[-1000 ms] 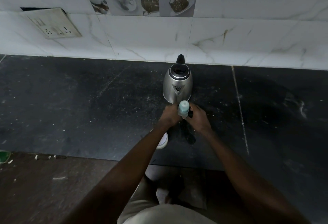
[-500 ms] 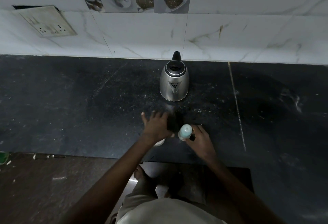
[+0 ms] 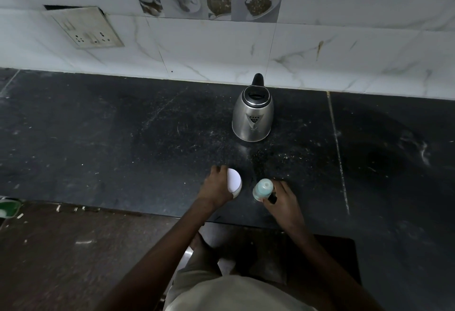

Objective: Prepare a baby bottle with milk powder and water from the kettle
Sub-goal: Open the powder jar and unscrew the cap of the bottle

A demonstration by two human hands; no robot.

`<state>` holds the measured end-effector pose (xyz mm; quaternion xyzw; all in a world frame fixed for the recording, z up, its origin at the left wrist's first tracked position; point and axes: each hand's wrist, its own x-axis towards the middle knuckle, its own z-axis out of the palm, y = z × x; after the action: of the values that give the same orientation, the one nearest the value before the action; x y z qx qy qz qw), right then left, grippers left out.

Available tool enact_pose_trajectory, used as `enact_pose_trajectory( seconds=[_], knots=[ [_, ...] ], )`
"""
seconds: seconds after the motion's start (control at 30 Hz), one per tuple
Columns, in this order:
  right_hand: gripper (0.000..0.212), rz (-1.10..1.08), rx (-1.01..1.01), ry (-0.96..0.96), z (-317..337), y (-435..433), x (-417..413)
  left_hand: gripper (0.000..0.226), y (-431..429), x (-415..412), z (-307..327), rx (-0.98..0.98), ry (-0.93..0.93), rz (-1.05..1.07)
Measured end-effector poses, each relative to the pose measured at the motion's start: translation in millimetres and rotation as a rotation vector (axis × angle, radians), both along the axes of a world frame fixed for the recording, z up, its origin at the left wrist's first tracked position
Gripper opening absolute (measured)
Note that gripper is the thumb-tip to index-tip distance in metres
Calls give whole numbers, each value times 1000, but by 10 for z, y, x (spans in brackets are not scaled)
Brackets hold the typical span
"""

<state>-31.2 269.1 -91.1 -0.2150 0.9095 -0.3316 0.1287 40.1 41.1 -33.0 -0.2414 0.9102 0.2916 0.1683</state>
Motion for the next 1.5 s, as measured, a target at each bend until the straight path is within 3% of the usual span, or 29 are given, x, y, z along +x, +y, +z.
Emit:
enact_pose_trajectory(
  seconds=[0.3, 0.4, 0.47, 0.57, 0.63, 0.7, 0.77, 0.9, 1.17, 1.5],
  knots=[
    [63, 0, 9, -10, 58, -37, -8, 97, 1, 3, -1, 7, 16, 16],
    [78, -35, 20, -1, 95, -46, 60, 99, -10, -2, -16, 8, 26, 11],
    [89, -140, -7, 113, 226, -49, 164, 107, -18, 22, -26, 16, 36, 6],
    [75, -202, -195, 273, 546, -214, 396, 119, -40, 91, -46, 27, 93, 7],
    [72, -49, -224, 237, 590, -473, 522, 113, -41, 135, -45, -5, 167, 9],
    [87, 98, -146, 182, 373, -730, 581, 101, -54, 151, -23, -11, 234, 10],
    [104, 127, -97, 112, 149, -913, 566, 87, -100, 133, -39, -11, 262, 13],
    [111, 94, -111, -51, 14, -1051, 460, 70, -199, 72, -82, -10, 220, -39],
    [114, 23, -128, -191, -72, -1086, 380, 86, -197, 74, 65, -14, 201, -161],
    [102, 46, -104, -42, -141, -1116, 311, 81, -252, 54, 150, -201, 179, -285]
  ],
)
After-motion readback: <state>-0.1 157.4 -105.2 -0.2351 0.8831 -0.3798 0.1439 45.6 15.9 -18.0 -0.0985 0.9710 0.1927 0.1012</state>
